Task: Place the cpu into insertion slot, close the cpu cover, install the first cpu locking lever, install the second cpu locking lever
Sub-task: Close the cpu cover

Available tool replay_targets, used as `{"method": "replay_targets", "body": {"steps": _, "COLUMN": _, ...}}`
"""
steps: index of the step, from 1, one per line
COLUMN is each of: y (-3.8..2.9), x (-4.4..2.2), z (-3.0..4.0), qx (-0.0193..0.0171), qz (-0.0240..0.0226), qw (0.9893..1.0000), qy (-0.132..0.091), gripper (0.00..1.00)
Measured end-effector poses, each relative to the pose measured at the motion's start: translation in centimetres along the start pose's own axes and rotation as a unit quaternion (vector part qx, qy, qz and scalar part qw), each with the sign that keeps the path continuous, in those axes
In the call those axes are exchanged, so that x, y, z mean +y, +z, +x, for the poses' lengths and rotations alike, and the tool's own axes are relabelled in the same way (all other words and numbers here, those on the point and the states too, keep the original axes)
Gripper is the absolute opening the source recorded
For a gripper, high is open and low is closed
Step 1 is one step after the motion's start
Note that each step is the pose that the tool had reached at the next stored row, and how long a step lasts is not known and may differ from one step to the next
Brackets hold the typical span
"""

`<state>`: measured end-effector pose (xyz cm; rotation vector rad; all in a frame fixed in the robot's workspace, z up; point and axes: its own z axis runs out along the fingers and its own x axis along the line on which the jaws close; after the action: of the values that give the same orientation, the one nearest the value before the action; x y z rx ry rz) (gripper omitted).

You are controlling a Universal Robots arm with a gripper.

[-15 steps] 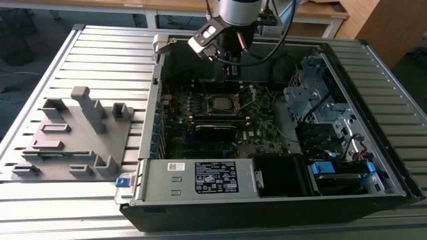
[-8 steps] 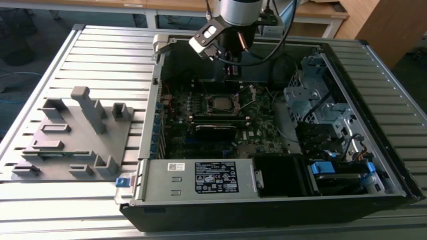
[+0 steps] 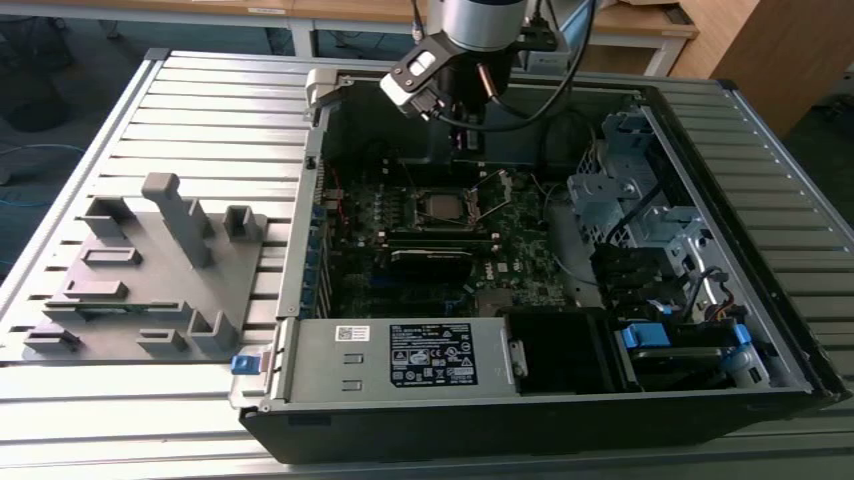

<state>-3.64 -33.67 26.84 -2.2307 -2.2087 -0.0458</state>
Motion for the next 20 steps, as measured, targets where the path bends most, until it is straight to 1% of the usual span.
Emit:
{"method": "replay_targets", "body": {"steps": 6, "y": 0.05, "x": 0.79, "z": 0.28, "qx": 0.0, "qz": 0.0, "qw": 1.0, "qy": 0.0, "gripper": 0.1}}
{"method": "replay_targets", "body": {"steps": 20, "y": 0.21, "x": 3.43, "z": 1.08, "qx": 0.0, "qz": 0.0, "qw": 1.0, "qy": 0.0, "gripper": 0.1}}
